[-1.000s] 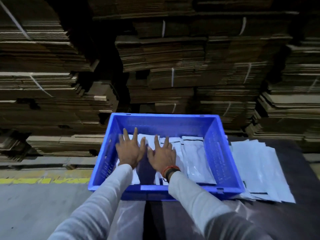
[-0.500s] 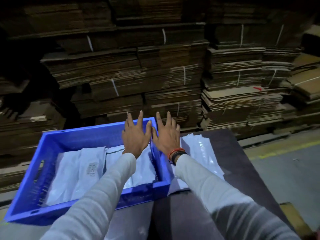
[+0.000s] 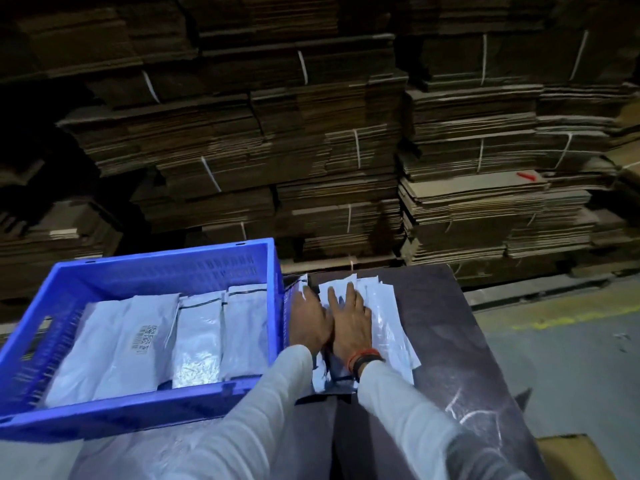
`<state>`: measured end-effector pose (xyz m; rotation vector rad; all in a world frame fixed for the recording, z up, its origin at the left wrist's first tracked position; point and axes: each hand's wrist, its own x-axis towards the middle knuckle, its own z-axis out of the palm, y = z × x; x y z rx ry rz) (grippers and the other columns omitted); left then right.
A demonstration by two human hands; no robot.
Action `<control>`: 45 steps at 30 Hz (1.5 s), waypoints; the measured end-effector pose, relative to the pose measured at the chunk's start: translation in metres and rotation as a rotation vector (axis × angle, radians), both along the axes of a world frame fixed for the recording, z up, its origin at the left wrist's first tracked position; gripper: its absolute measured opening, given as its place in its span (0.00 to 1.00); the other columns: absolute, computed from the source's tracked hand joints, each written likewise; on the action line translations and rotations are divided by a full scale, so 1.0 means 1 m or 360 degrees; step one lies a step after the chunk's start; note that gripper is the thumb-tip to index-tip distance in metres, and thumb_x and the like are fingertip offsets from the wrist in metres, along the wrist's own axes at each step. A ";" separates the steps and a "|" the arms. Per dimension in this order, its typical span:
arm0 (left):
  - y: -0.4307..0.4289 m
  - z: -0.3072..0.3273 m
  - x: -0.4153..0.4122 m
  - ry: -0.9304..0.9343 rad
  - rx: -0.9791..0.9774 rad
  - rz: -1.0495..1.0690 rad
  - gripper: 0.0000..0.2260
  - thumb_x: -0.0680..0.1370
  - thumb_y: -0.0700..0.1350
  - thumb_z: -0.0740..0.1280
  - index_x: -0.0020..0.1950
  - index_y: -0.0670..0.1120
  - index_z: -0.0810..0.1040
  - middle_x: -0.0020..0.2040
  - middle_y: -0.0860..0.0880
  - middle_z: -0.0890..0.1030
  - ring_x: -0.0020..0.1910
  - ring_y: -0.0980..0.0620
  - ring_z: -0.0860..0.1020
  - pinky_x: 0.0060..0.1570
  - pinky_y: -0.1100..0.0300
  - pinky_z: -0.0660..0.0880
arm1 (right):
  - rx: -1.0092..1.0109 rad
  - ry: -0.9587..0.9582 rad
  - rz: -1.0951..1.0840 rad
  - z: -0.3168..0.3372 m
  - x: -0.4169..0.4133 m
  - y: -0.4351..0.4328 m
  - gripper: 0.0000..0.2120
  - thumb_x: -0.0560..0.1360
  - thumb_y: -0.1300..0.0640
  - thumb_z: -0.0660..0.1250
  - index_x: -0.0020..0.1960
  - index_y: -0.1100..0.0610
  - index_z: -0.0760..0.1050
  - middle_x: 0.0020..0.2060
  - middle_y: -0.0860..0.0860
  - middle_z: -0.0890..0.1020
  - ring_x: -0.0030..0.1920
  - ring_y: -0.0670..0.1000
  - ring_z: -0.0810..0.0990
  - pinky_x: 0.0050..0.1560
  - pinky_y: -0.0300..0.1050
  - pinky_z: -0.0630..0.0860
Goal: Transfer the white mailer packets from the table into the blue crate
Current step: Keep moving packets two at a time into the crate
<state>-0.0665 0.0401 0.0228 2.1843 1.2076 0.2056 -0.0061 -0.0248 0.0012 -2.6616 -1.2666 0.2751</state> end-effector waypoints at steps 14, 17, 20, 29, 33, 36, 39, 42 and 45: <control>-0.013 -0.071 -0.018 -0.0002 -0.0126 0.0002 0.13 0.79 0.46 0.64 0.63 0.45 0.75 0.67 0.38 0.64 0.62 0.39 0.72 0.61 0.57 0.67 | -0.0206 -0.0117 -0.0290 -0.057 0.006 -0.018 0.41 0.66 0.41 0.71 0.70 0.62 0.66 0.74 0.71 0.55 0.74 0.72 0.54 0.68 0.69 0.59; -0.011 -0.071 -0.014 0.0075 -0.0080 -0.0014 0.22 0.78 0.55 0.65 0.70 0.51 0.70 0.69 0.36 0.65 0.68 0.37 0.67 0.68 0.53 0.64 | -0.0192 -0.0124 -0.0333 -0.066 0.015 -0.022 0.42 0.63 0.40 0.73 0.69 0.61 0.67 0.73 0.72 0.56 0.72 0.74 0.57 0.65 0.70 0.64; -0.013 -0.071 -0.014 0.0111 -0.0188 0.0000 0.33 0.76 0.57 0.68 0.78 0.53 0.58 0.76 0.37 0.56 0.74 0.36 0.61 0.73 0.48 0.58 | -0.0171 -0.0060 -0.0358 -0.071 0.021 -0.026 0.46 0.60 0.39 0.75 0.71 0.61 0.66 0.73 0.72 0.58 0.71 0.75 0.60 0.63 0.70 0.67; -0.031 -0.089 -0.015 -0.0015 -0.0080 -0.0042 0.35 0.73 0.55 0.69 0.78 0.57 0.59 0.78 0.37 0.48 0.77 0.37 0.53 0.73 0.52 0.57 | -0.0099 0.0084 -0.0449 -0.076 0.033 -0.042 0.53 0.66 0.32 0.65 0.79 0.56 0.45 0.75 0.68 0.38 0.75 0.71 0.41 0.72 0.69 0.49; -0.029 -0.087 -0.013 -0.0026 -0.0044 0.0016 0.32 0.73 0.53 0.69 0.76 0.55 0.63 0.77 0.37 0.51 0.76 0.37 0.59 0.72 0.52 0.61 | -0.0129 0.0106 -0.0455 -0.074 0.037 -0.041 0.54 0.67 0.34 0.68 0.78 0.57 0.44 0.75 0.68 0.38 0.75 0.71 0.42 0.73 0.68 0.51; -0.029 -0.084 -0.011 -0.0026 0.0054 0.0040 0.32 0.75 0.54 0.67 0.78 0.57 0.59 0.78 0.38 0.49 0.77 0.38 0.54 0.74 0.51 0.56 | -0.0082 0.0118 -0.0453 -0.069 0.034 -0.043 0.50 0.70 0.41 0.68 0.79 0.56 0.41 0.76 0.67 0.41 0.75 0.71 0.45 0.74 0.67 0.51; -0.030 -0.082 -0.010 0.0005 0.0128 -0.0018 0.33 0.76 0.56 0.64 0.79 0.61 0.53 0.78 0.37 0.45 0.78 0.38 0.48 0.76 0.49 0.49 | 0.0031 0.0009 -0.0447 -0.068 0.029 -0.049 0.45 0.68 0.43 0.69 0.78 0.56 0.54 0.75 0.68 0.55 0.72 0.70 0.61 0.68 0.64 0.63; -0.033 -0.076 -0.010 -0.0033 0.0129 -0.0029 0.33 0.75 0.57 0.62 0.78 0.62 0.54 0.79 0.38 0.42 0.78 0.37 0.47 0.75 0.46 0.52 | 0.0120 -0.0052 -0.0426 -0.063 0.027 -0.055 0.40 0.69 0.46 0.69 0.77 0.55 0.59 0.74 0.66 0.61 0.67 0.66 0.69 0.62 0.61 0.70; -0.034 -0.067 -0.010 -0.0046 0.0216 -0.0055 0.33 0.73 0.60 0.58 0.78 0.64 0.53 0.79 0.38 0.43 0.77 0.36 0.49 0.73 0.41 0.55 | 0.0194 -0.0088 -0.0446 -0.055 0.025 -0.058 0.37 0.71 0.47 0.66 0.77 0.54 0.59 0.75 0.65 0.59 0.66 0.65 0.69 0.60 0.60 0.69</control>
